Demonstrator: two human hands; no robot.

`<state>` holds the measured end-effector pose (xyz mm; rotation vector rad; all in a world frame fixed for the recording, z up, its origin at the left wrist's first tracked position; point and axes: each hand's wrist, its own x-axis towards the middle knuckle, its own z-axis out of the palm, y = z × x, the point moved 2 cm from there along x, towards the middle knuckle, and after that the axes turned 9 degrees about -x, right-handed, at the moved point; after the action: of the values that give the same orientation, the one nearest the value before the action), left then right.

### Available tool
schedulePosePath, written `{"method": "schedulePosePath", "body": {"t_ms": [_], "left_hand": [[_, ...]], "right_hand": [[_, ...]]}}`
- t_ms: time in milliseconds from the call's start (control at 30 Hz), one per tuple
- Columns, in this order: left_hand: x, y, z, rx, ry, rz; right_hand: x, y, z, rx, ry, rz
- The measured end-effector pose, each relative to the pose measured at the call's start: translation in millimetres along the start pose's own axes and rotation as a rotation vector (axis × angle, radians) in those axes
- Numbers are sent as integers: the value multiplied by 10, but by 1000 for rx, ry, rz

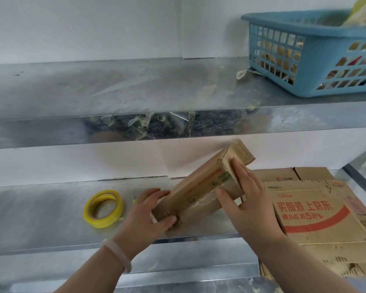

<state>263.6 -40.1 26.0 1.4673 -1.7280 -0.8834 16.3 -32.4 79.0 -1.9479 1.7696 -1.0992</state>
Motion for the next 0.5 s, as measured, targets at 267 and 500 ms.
{"method": "schedulePosePath", "body": {"t_ms": [267,500], "left_hand": [[-89,503,106,-120,36,324],[-178,-26,239,-86,12,249]], "right_hand": [[-94,-116,260,-191,-32,-581],[10,23,447,-325,-151,-573]]}}
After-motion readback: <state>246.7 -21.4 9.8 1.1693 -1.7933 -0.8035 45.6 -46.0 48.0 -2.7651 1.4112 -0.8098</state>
